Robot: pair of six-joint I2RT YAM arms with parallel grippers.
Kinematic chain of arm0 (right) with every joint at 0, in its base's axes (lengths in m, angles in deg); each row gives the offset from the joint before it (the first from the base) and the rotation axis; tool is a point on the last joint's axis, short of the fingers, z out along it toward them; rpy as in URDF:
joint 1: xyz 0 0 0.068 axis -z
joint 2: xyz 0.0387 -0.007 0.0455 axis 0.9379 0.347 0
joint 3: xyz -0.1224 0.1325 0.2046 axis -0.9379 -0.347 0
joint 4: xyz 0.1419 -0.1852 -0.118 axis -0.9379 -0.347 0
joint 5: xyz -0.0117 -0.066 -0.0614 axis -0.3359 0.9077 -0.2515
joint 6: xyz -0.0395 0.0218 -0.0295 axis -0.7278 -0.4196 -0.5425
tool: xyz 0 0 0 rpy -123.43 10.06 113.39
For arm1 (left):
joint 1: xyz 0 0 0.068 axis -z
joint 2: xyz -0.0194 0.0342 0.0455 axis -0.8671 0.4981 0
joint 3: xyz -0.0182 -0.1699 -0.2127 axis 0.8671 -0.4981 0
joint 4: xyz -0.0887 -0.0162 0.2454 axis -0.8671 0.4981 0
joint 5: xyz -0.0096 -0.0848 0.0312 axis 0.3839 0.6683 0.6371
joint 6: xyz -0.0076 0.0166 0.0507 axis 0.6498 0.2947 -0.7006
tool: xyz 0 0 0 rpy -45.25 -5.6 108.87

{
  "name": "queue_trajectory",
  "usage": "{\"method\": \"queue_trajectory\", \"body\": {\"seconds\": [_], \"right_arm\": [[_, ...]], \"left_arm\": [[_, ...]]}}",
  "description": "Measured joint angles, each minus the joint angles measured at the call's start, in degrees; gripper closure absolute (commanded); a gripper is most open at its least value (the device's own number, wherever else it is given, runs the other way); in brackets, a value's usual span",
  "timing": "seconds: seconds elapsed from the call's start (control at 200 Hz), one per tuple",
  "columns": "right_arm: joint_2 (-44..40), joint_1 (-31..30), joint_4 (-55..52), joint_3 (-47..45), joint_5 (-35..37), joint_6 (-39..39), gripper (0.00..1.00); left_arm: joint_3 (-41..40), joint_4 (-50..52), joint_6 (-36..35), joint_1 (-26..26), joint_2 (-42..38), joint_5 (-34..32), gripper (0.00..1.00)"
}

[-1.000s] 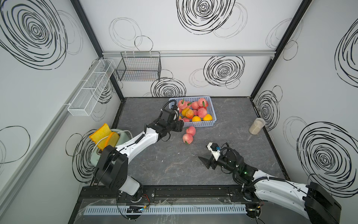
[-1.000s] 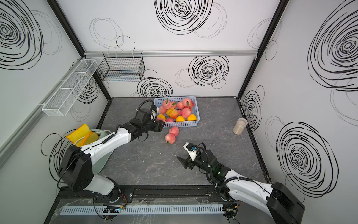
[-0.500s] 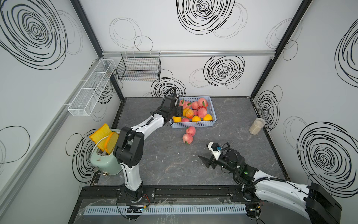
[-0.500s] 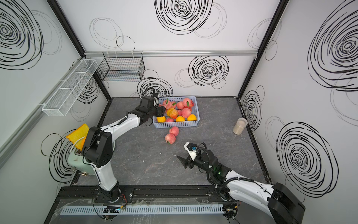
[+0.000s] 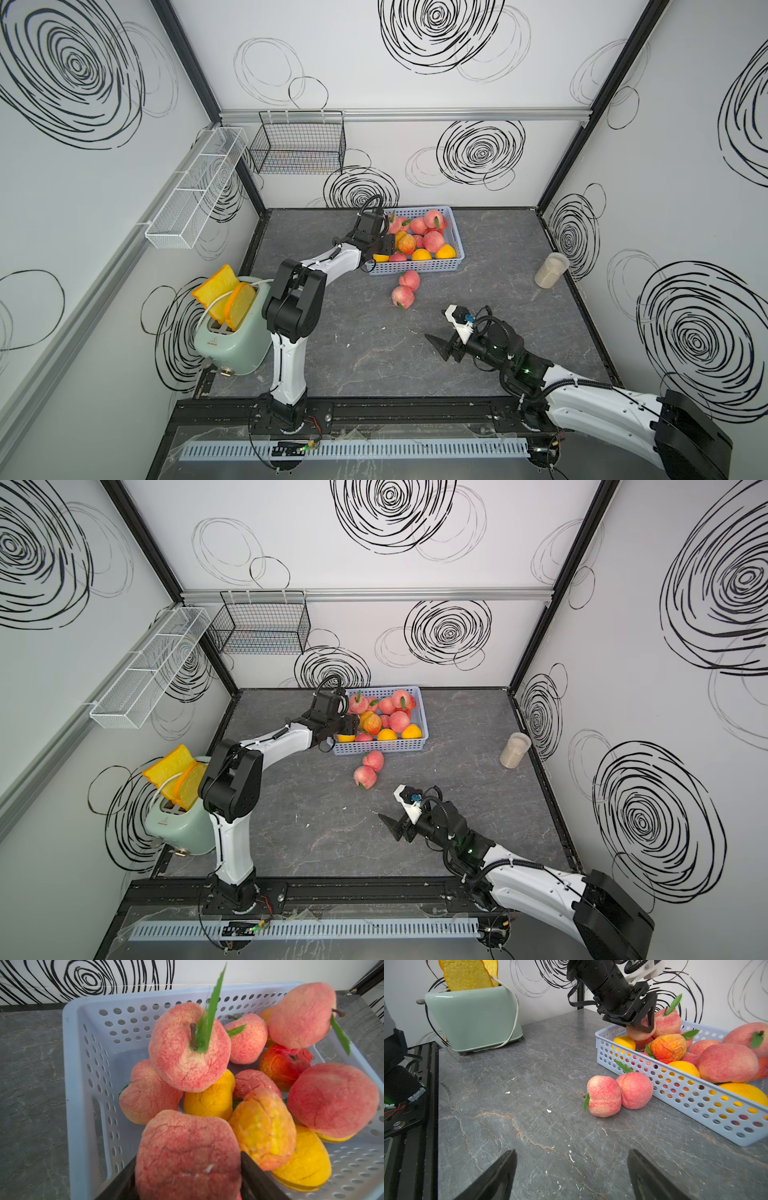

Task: Put the peaches into the basket
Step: Place the peach in the basket.

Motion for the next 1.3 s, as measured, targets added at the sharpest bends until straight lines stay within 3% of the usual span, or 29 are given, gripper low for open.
{"method": "queue_trajectory", "body": {"seconds": [0.29,0.835,1.005,1.301], "right_arm": [[0.48,-0.09,0.33,0.00,0.11,-0.04,0.14],[1.73,-0.66,0.46,0.02,0.50,-0.22,0.14],[1.73,-0.87,0.52,0.02,0.90,-0.22,0.14],[1.99,-1.20,0.68,0.02,1.31,-0.22,0.14]], "left_arm": [[2.08,-0.39,0.02,0.15,1.66,0.11,0.18],[2.54,-0.35,0.02,0.52,1.33,0.66,0.21],[-0.50,-0.46,0.28,0.52,-2.56,0.83,0.21],[-10.27,-0.50,0.92,0.52,-16.11,1.18,0.21]]}}
